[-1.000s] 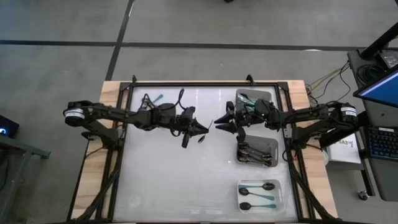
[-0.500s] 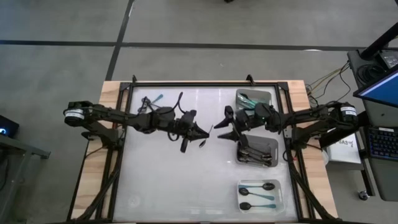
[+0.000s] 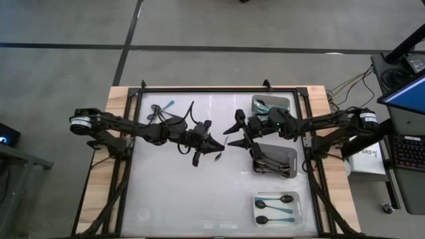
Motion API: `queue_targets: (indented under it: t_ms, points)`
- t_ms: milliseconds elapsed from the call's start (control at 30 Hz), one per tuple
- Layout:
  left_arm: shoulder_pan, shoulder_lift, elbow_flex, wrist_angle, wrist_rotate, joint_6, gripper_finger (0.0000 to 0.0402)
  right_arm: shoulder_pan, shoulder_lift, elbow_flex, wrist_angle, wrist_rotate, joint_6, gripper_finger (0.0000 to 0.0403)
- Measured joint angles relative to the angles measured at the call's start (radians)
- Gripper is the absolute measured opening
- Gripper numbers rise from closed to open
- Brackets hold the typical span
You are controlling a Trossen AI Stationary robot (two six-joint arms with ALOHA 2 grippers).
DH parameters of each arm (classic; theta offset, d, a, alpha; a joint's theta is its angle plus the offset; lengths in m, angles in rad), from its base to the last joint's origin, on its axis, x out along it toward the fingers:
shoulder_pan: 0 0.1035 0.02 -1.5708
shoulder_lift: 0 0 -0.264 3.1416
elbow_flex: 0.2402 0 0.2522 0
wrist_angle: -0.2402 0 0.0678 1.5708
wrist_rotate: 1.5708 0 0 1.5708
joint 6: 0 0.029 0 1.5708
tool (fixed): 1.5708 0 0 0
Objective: Sort silverware by color (type)
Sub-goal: Put the black spoon into the black bin
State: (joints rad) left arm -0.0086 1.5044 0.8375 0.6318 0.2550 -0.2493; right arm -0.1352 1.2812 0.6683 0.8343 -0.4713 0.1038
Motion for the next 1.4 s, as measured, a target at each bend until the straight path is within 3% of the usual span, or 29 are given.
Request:
queue_targets:
  t_ms: [400,1033,1167,1400]
  points:
    - [-0.002,0.008,0.000,0.020,0.003,0.004,0.0000,0.010,0.099,0.096,-0.029,-0.103,0.050,0.0199]
    - [-0.002,0.009,0.000,0.020,0.019,0.009,0.0000,0.025,0.088,0.099,-0.036,-0.112,0.079,0.0179]
    - [-0.002,0.009,0.000,0.020,0.019,0.009,0.0000,0.040,0.088,0.099,-0.036,-0.113,0.069,0.0145]
    - [-0.001,0.009,0.000,0.022,0.020,0.008,0.0000,0.039,0.088,0.118,-0.037,-0.108,0.103,0.0025]
